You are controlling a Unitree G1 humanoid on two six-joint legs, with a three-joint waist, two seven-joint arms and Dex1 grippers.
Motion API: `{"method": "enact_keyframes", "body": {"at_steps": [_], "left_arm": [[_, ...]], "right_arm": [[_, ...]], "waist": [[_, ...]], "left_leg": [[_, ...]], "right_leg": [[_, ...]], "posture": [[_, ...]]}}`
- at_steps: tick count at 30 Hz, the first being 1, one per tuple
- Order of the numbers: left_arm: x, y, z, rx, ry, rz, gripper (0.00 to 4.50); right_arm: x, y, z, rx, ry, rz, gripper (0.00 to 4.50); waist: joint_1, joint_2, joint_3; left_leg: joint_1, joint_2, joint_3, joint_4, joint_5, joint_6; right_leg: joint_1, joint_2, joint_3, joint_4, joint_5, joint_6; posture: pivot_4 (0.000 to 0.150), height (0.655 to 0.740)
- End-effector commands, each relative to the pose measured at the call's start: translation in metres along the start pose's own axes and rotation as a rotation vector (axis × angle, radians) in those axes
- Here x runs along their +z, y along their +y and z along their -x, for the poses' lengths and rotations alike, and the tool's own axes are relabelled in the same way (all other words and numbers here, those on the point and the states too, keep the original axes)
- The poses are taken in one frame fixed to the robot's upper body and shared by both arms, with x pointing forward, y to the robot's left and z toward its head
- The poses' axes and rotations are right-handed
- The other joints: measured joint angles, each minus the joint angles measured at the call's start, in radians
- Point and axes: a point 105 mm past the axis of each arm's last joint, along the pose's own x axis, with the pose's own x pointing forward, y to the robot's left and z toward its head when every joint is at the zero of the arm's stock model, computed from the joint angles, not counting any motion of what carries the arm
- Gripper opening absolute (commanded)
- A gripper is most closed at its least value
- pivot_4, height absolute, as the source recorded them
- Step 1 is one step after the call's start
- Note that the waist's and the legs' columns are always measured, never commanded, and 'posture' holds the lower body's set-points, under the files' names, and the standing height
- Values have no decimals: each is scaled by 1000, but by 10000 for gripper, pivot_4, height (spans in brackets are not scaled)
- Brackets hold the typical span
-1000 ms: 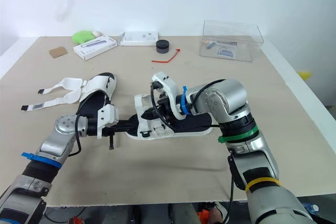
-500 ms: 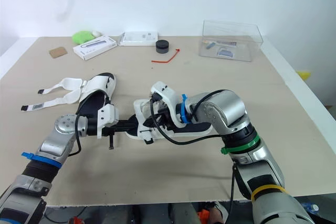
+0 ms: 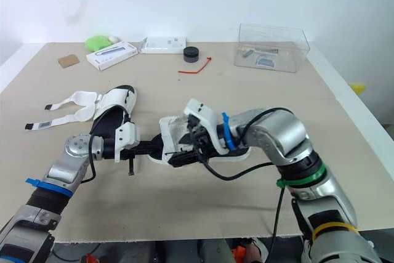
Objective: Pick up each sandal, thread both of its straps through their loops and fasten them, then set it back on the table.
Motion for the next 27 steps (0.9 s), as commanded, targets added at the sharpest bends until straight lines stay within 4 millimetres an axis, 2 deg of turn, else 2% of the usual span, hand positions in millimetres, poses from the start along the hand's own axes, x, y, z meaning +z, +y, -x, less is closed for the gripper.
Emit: {"method": "enact_keyframes", "body": {"at_steps": [1,3,5,7,9,13,15,27], "left_arm": [[-25,-8,4,-14,104,64,0],[-25,-7,5,-15,105,64,0],[-25,-7,4,-18,105,64,0],[-25,-7,3,-20,104,64,0],[-24,-8,3,-23,102,64,0],[-23,-8,3,-27,102,64,0],[-23,-7,4,-27,106,64,0],[-21,-5,1,-18,95,61,0]], "right_arm": [[18,33,25,162,-91,38,44019],[13,48,30,248,-81,-16,44019],[-3,58,24,285,-50,-49,44019],[-20,54,9,228,-36,-72,44019],[-28,43,-3,139,-48,-102,44019],[-33,18,-14,-36,-68,-114,44019],[-33,12,-15,-91,-68,-110,44019],[-28,11,-24,-117,-106,-116,44019]], "waist": [[0,0,0],[1,0,0],[1,0,0],[1,-2,-1],[1,-1,-1],[1,0,0],[1,0,0],[0,0,0]], "left_leg": [[0,0,0,0,0,0],[0,0,-1,0,0,0],[0,1,-2,0,0,0],[0,1,-3,0,0,0],[0,1,-5,0,0,0],[0,1,-2,1,1,-1],[1,1,-2,1,1,-1],[1,1,-3,1,2,0]], "right_leg": [[0,0,0,0,0,0],[0,1,0,0,0,-1],[0,1,-1,0,0,-1],[1,1,-2,0,-1,-1],[1,0,-4,0,-1,-2],[1,0,-2,1,1,0],[1,0,-2,1,1,1],[1,1,-2,1,2,0]], "posture": [[1500,7400],[1500,7400],[1500,7400],[1500,7400],[1500,7400],[1500,7400],[1500,7400],[1500,7400]]}}
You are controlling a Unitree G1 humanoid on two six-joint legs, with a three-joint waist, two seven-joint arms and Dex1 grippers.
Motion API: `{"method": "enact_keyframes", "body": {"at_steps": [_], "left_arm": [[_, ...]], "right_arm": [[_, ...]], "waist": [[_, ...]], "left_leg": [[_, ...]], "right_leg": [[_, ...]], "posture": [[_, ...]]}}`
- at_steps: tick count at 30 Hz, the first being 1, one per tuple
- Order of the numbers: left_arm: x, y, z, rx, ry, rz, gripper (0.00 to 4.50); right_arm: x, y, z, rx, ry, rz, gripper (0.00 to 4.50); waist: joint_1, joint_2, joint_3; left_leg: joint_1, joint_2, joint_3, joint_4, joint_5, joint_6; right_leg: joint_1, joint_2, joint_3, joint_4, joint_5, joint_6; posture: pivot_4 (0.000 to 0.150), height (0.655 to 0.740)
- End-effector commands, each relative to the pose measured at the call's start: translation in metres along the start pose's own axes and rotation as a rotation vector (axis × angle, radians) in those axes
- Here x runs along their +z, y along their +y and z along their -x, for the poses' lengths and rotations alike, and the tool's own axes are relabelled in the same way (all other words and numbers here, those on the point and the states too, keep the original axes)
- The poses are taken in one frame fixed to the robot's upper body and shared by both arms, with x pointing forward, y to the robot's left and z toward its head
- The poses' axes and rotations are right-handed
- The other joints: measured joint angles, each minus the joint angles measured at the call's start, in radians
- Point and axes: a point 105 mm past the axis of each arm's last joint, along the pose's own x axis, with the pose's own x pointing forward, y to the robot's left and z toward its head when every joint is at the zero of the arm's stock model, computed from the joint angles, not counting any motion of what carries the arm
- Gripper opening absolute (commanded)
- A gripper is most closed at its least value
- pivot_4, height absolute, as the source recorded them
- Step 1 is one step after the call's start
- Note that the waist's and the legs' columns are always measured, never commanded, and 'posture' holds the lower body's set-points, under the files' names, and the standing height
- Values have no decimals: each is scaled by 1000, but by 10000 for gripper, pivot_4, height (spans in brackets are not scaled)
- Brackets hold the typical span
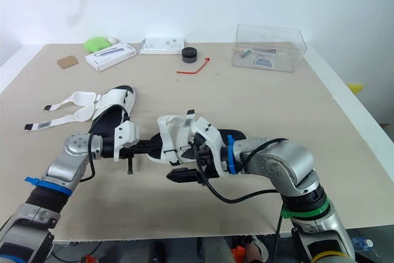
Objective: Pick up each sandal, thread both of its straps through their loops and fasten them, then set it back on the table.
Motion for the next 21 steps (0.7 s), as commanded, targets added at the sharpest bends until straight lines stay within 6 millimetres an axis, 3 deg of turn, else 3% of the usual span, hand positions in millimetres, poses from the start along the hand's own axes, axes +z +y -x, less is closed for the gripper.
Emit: {"method": "enact_keyframes", "body": {"at_steps": [1,21], "left_arm": [[-21,-8,-1,-20,82,50,0],[-24,-9,2,5,86,60,0]], "right_arm": [[7,-3,1,-26,-30,20,44019],[1,-14,-17,-16,78,-38,44019]], "waist": [[0,0,0],[-1,-1,0]], "left_leg": [[0,0,0,0,0,0],[1,0,1,0,1,1]], "right_leg": [[0,0,0,0,0,0],[1,0,0,0,2,-1]], "posture": [[1500,7400],[1500,7400]]}}
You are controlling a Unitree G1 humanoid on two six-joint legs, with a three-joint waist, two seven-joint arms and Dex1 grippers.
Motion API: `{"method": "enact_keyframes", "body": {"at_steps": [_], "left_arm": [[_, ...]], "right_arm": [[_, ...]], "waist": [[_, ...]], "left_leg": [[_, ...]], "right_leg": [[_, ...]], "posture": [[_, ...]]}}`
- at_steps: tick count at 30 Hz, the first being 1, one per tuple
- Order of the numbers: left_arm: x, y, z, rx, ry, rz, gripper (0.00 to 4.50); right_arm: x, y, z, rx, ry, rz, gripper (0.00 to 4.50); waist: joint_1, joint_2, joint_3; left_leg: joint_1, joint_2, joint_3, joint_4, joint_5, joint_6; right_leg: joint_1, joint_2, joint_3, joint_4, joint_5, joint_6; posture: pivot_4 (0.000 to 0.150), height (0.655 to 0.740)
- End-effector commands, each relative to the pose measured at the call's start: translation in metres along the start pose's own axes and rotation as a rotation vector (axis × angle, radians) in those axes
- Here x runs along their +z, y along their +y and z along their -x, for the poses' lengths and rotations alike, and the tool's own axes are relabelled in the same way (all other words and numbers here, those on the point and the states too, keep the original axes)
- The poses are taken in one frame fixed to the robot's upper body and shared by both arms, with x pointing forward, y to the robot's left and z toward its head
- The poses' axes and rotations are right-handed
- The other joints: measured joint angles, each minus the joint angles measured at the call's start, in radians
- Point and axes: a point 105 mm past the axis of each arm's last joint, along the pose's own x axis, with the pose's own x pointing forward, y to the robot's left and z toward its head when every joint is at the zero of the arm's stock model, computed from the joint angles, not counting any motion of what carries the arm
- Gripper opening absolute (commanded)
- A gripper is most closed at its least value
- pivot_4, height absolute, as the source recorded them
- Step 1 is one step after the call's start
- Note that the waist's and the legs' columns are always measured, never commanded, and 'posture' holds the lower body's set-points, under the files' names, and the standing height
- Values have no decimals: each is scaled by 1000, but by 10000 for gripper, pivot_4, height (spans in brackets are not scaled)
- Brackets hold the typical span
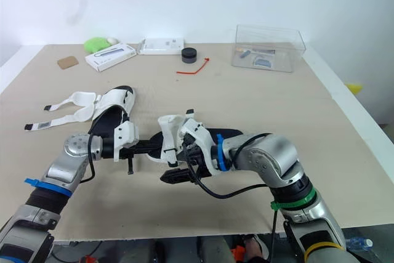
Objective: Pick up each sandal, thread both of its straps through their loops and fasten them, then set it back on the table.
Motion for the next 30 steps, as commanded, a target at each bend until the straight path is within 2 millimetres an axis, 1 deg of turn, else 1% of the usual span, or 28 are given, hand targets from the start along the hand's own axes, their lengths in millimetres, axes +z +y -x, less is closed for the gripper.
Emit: {"method": "enact_keyframes", "body": {"at_steps": [1,2,5,6,8,9,10,13,16,22,23,26,28,30], "left_arm": [[-23,-9,2,-17,88,54,0],[-23,-9,2,-16,88,55,0],[-23,-9,2,-14,90,56,0],[-23,-9,2,-14,89,57,0],[-23,-9,1,-13,89,57,0],[-23,-9,1,-13,88,57,0],[-23,-9,1,-14,88,56,0],[-22,-8,0,-14,87,56,0],[-22,-8,0,-15,87,55,0],[-23,-8,-1,-15,87,55,0],[-23,-8,-1,-15,88,56,0],[-24,-9,-1,-17,90,57,0],[-24,-8,-1,-16,90,57,0],[-24,-7,-1,-15,90,57,0]], "right_arm": [[1,-13,0,-71,10,-30,44019],[1,-14,0,-72,8,-47,44019],[2,-15,-1,-71,1,-88,36530],[2,-15,0,-70,1,-93,31234],[2,-15,0,-68,-1,-105,22787],[2,-15,0,-67,-2,-112,17728],[2,-15,0,-69,-2,-116,14290],[2,-16,1,-72,-2,-123,635],[0,-14,3,-61,5,-130,635],[-6,4,10,38,66,-113,635],[-8,9,12,59,84,-105,635],[-18,34,21,205,172,-83,635],[-18,44,27,270,185,-68,635],[-17,50,31,312,192,-58,635]], "waist": [[0,0,0],[-1,0,0],[-1,-1,0],[-1,-1,0],[0,-1,0],[0,-1,0],[0,-1,0],[0,-1,0],[0,0,0],[0,0,0],[0,0,0],[1,0,0],[1,0,0],[1,0,0]], "left_leg": [[0,0,0,0,0,0],[1,0,0,0,0,0],[1,1,0,0,1,1],[1,1,0,0,2,1],[0,1,0,0,2,1],[0,1,0,0,2,1],[-1,0,0,0,2,1],[-2,0,0,-1,1,1],[-2,0,0,-1,1,1],[-2,0,-1,-1,1,1],[-2,0,-1,-1,1,1],[-3,-1,-2,-1,1,1],[-3,-1,-2,-1,0,1],[-3,-1,-3,-1,0,1]], "right_leg": [[0,0,0,0,0,0],[0,0,0,0,1,0],[1,1,0,0,2,-2],[1,1,0,0,2,-2],[0,1,0,0,2,-2],[0,1,-1,0,2,-2],[-1,0,0,0,1,-2],[-1,0,0,0,0,-1],[-1,0,0,0,0,-1],[-1,0,-1,0,-1,-1],[-1,0,-1,0,-1,-1],[-1,-1,-2,0,-2,0],[-1,-1,-2,-1,-2,0],[-1,-1,-2,-1,-2,0]], "posture": [[1500,7400],[1500,7400],[1500,7400],[1500,7400],[1500,7400],[1500,7400],[1500,7400],[1500,7400],[1500,7400],[1500,7400],[1500,7400],[1500,7400],[1500,7400],[1500,7400]]}}
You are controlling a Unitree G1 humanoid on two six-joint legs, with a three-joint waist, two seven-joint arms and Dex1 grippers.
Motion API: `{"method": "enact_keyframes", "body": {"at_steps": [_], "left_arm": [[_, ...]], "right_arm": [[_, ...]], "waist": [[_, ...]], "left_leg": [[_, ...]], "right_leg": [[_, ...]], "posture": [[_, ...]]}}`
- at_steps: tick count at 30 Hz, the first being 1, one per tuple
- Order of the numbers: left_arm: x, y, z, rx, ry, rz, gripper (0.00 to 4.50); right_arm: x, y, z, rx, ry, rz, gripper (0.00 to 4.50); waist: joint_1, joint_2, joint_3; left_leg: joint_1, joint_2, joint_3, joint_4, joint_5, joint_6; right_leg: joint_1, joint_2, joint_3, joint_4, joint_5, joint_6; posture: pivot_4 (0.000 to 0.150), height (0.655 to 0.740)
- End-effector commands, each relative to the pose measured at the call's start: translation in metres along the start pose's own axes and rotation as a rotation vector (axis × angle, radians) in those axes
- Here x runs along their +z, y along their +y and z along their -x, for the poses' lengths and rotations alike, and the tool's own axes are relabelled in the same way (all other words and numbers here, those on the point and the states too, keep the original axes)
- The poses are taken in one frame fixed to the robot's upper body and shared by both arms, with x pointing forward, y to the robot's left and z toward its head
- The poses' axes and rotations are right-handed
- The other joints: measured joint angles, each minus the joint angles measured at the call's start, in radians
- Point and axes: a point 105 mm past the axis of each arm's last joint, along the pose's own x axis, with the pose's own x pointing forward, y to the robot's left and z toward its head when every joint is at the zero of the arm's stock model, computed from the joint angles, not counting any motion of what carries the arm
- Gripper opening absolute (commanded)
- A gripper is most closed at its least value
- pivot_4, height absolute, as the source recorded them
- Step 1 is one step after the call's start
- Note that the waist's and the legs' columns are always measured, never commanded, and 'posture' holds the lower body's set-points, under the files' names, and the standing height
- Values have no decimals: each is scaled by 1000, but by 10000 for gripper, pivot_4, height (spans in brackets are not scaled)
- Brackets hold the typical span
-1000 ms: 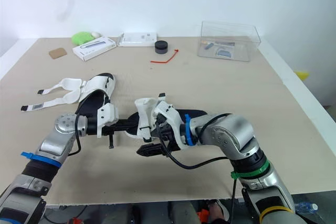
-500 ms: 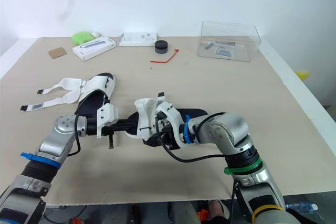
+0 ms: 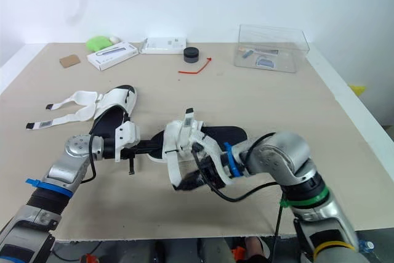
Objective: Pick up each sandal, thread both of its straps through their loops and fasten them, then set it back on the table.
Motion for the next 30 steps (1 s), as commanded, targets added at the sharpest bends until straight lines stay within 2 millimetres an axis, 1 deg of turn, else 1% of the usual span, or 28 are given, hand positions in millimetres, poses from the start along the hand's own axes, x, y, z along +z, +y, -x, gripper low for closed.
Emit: {"method": "enact_keyframes", "body": {"at_steps": [1,8,9,10,11,13,17,19,20,22,24,25,28,30], "left_arm": [[-24,-6,1,-11,96,55,0],[-24,-5,1,-9,96,49,0],[-24,-5,1,-9,97,49,0],[-24,-5,1,-9,98,48,0],[-25,-5,1,-8,99,48,0],[-25,-5,1,-8,100,47,0],[-24,-3,0,-8,99,44,0],[-24,-2,0,-8,98,38,0],[-24,-1,-1,-8,97,37,0],[-23,0,-2,-8,91,35,0],[-22,0,-4,-10,87,34,0],[-22,0,-4,-11,86,33,0],[-22,-1,-6,-15,81,33,0],[-22,-1,-7,-16,80,34,0]], "right_arm": [[4,24,4,130,24,75,635],[8,31,6,185,13,134,635],[9,30,7,178,8,145,6130],[11,28,7,161,0,160,6130],[13,27,9,148,-2,174,9273],[14,26,16,110,17,257,17669],[16,27,30,60,61,445,36865],[24,26,36,18,49,657,44301],[27,27,37,10,47,734,44902],[39,24,36,-46,-4,1005,44902],[52,20,31,-129,-80,1277,44902],[54,18,30,-155,-101,1351,44902],[49,2,20,-226,-49,1717,44902],[45,-4,16,-229,-36,1844,44902]], "waist": [[0,0,0],[2,0,0],[2,0,0],[2,0,0],[2,0,0],[2,1,0],[2,2,1],[2,2,1],[2,2,1],[3,2,1],[6,1,1],[8,1,1],[15,1,1],[16,1,1]], "left_leg": [[0,0,0,0,0,0],[-2,-1,-5,0,-1,-1],[-3,-2,-5,0,-1,-1],[-3,-2,-5,0,-1,-1],[-3,-2,-5,0,-1,-1],[-3,-2,-6,0,-2,-1],[-3,-2,-6,1,-1,-1],[-1,-2,-7,1,-1,-1],[-1,-2,-7,1,-1,-1],[-1,-1,-7,1,-1,-2],[0,-1,-7,1,0,-2],[1,-1,-7,1,0,-2],[1,-1,-6,1,0,-3],[1,-2,-4,1,1,-3]], "right_leg": [[0,0,0,0,0,0],[0,0,-4,0,-3,0],[0,-1,-4,0,-3,0],[0,-1,-5,0,-3,1],[0,-2,-5,-1,-3,1],[0,-3,-5,-1,-3,1],[1,-3,-9,-1,-3,1],[1,-3,-10,-1,-3,1],[1,-2,-10,-1,-3,1],[1,1,-11,-1,-3,1],[2,2,-11,-1,-3,1],[3,2,-11,-1,-3,1],[3,3,-10,-1,-3,1],[3,1,-9,0,-2,1]], "posture": [[1500,7400],[1500,7400],[1500,7400],[1500,7400],[1500,7400],[1500,7400],[1500,7400],[1500,7400],[1500,7400],[1500,7400],[1500,7400],[1500,7400],[1500,7400],[1500,7400]]}}
